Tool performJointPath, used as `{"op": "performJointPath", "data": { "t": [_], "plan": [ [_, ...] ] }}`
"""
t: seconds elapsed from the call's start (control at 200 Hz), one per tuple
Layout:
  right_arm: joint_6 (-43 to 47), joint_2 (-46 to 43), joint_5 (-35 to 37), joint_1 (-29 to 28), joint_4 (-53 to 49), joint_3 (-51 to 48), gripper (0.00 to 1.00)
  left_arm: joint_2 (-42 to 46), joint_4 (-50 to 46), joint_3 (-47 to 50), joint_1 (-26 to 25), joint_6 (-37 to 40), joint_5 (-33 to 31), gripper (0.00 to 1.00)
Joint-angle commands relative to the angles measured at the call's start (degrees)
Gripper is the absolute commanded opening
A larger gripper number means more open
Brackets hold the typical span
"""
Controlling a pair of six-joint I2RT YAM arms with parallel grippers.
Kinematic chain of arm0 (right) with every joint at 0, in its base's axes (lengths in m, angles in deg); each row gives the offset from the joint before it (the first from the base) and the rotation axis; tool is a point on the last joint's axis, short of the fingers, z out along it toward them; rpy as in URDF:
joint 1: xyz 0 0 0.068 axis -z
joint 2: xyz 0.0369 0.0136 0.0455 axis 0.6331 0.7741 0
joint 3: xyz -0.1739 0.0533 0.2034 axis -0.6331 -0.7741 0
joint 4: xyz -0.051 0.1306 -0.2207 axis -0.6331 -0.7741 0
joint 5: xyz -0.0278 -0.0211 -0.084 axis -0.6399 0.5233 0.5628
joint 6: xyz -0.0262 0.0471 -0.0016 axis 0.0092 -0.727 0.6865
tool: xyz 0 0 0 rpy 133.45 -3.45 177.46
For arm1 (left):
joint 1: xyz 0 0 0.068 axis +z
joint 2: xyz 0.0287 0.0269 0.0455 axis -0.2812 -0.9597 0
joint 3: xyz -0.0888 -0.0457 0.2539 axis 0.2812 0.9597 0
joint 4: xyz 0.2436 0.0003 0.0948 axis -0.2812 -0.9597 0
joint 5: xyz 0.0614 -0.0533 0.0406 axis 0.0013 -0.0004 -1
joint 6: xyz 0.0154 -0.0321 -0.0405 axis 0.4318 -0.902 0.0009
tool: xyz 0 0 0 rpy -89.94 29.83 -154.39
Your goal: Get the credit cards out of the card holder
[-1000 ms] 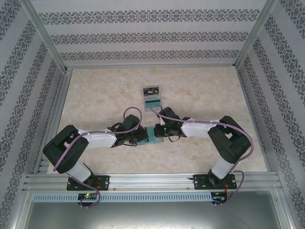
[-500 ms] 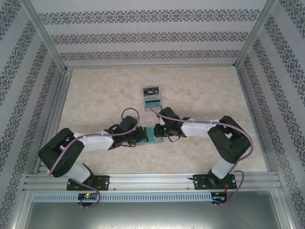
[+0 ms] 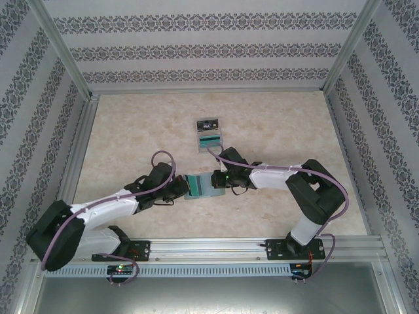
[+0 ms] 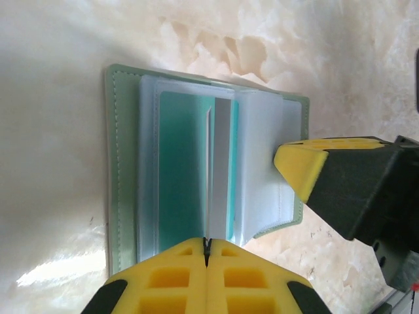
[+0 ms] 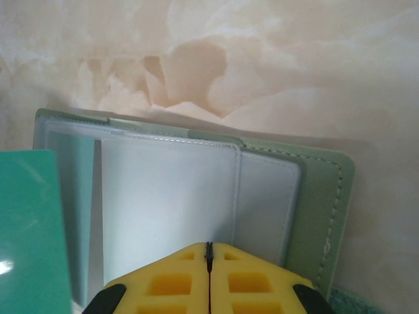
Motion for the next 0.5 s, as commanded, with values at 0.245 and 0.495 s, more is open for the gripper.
{"op": "performJointPath", "data": {
  "t": [0.245,0.495],
  "plan": [
    [2.3,-14.7,3.8,2.1,-4.0,-3.7,0.22,6.9,-13.8,-6.1,0.5,11.1,-3.8,0.00],
    [4.9,-30.9,10.6,4.2,-3.4,-10.9,0.80,3.8,-20.7,-16.4,0.2,25.4,-8.1,0.00]
  ]
}}
